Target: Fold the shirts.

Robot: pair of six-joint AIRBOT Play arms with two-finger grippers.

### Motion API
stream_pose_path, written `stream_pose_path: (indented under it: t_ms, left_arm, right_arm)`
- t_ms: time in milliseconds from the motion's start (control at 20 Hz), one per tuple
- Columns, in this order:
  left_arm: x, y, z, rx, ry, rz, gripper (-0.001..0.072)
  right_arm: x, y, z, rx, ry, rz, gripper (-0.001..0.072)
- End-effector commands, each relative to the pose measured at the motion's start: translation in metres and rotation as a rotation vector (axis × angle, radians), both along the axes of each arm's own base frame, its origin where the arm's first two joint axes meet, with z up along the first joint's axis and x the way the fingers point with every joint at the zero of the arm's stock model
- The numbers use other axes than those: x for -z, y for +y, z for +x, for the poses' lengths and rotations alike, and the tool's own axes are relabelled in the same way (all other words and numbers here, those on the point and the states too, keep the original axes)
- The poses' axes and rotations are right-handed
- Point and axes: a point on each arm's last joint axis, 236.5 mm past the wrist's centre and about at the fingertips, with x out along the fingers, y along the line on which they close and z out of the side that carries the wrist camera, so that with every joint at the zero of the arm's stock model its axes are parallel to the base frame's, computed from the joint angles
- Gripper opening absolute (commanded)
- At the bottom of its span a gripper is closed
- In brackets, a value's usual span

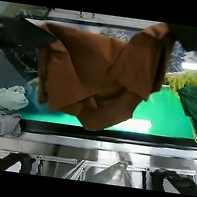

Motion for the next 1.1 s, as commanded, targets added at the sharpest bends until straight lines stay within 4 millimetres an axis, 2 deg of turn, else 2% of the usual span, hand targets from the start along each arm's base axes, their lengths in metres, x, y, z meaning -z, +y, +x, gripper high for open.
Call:
stream_pose_path:
  t_ms: [0, 50, 100, 150, 250, 350, 450, 500, 600, 800, 900, 1050]
  left_arm:
    - [0.113, 0.006, 0.046, 0.003, 0.3, 0.014, 0.0316]
    - [0.138, 0.018, 0.059, -0.014, 0.373, 0.009, 0.0599]
    - [0.154, 0.029, 0.068, -0.021, 0.431, 0.002, 0.0713]
    - [0.164, 0.044, 0.076, -0.016, 0.476, -0.002, 0.0713]
    - [0.168, 0.077, 0.083, -0.008, 0.529, -0.012, 0.0712]
    - [0.177, 0.107, 0.076, -0.022, 0.587, 0.024, 0.0711]
    - [0.196, 0.119, 0.058, -0.035, 0.659, 0.072, 0.0711]
    - [0.208, 0.117, 0.045, -0.036, 0.693, 0.089, 0.0711]
    - [0.239, 0.103, 0.016, -0.02, 0.749, 0.134, 0.071]
    - [0.302, 0.073, -0.016, -0.031, 0.783, 0.216, 0.071]
    - [0.324, 0.057, -0.02, -0.018, 0.786, 0.246, 0.0709]
    - [0.343, 0.034, -0.018, 0.041, 0.801, 0.28, 0.0709]
  right_arm:
    - [0.135, 0.001, 0.072, 0.0, 0.319, -0.017, 0.0178]
    - [0.174, -0.003, 0.09, 0.018, 0.4, -0.014, 0.0457]
    - [0.203, -0.009, 0.1, 0.027, 0.461, -0.011, 0.0531]
    - [0.222, -0.018, 0.107, 0.038, 0.512, -0.001, 0.0525]
    - [0.233, -0.041, 0.102, 0.043, 0.587, 0.022, 0.0506]
    - [0.226, -0.063, 0.083, 0.006, 0.636, 0.031, 0.0348]
    - [0.231, -0.075, 0.052, -0.044, 0.71, 0.003, 0.0348]
    - [0.244, -0.077, 0.034, -0.054, 0.768, -0.019, 0.0348]
    - [0.283, -0.074, -0.005, -0.045, 0.886, -0.053, 0.0348]
    - [0.362, -0.06, -0.072, 0.027, 1.061, -0.04, 0.0391]
    - [0.381, -0.047, -0.093, 0.018, 1.111, -0.041, 0.0392]
    - [0.387, -0.023, -0.103, -0.024, 1.107, -0.078, 0.0392]
